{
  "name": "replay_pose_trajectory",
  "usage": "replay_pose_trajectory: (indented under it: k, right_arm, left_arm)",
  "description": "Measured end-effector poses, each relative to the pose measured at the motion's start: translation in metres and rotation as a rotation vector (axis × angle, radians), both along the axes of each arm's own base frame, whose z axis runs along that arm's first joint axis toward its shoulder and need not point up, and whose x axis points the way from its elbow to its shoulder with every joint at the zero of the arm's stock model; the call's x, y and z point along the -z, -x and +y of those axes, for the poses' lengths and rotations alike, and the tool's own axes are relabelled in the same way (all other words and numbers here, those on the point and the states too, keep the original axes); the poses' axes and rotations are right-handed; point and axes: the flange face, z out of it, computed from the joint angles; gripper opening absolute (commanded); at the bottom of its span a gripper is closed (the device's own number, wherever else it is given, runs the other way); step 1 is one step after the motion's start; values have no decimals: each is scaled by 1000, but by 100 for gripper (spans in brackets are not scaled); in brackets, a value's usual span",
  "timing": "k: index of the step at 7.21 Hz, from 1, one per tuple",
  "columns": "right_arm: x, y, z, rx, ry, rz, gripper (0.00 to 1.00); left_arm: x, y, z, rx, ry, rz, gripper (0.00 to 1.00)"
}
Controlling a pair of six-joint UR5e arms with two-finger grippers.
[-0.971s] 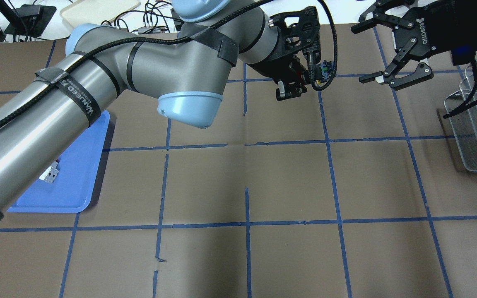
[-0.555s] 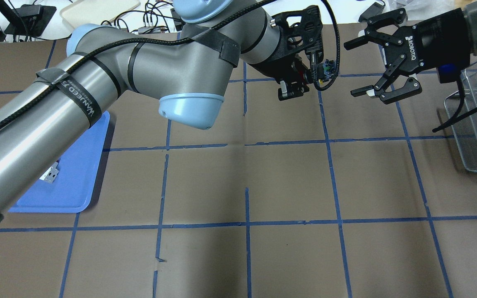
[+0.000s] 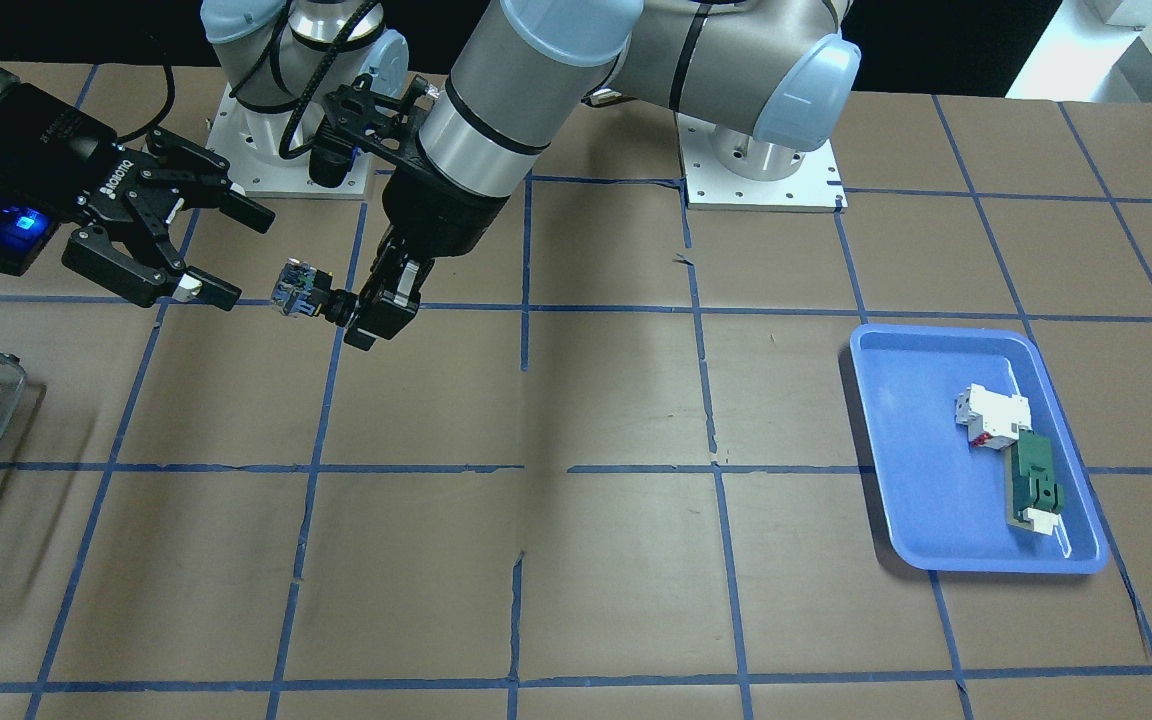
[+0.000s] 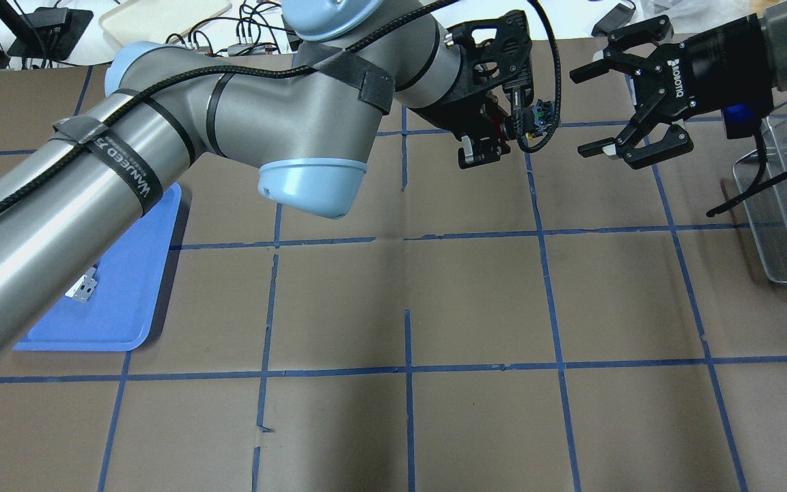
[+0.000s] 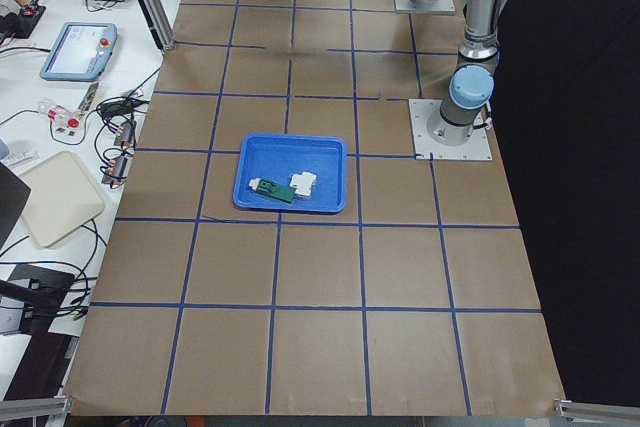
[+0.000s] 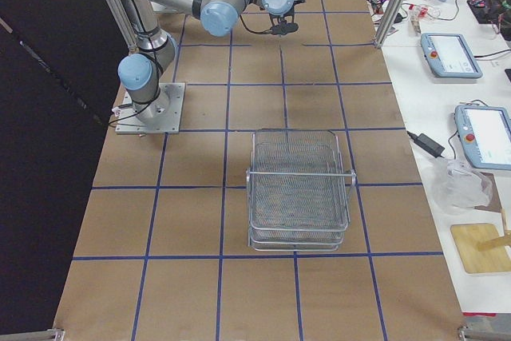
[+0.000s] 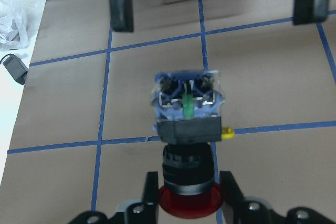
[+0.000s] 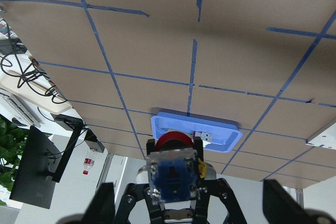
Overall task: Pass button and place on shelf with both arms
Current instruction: 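Close the right gripper around the push-button's blue switch body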
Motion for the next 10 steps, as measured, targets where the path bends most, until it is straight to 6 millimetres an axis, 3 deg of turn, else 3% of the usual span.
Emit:
replay_pose_trajectory:
  k: [4,10]
  right_arm:
    - [17,-8,-11,-21,9,4,100]
    - [17,-30,-8,-65,17,-1,100]
  left_arm:
    - [-1,1,4,2,0,-1,0]
    - [-3,-1,3,-2,-1,1,0]
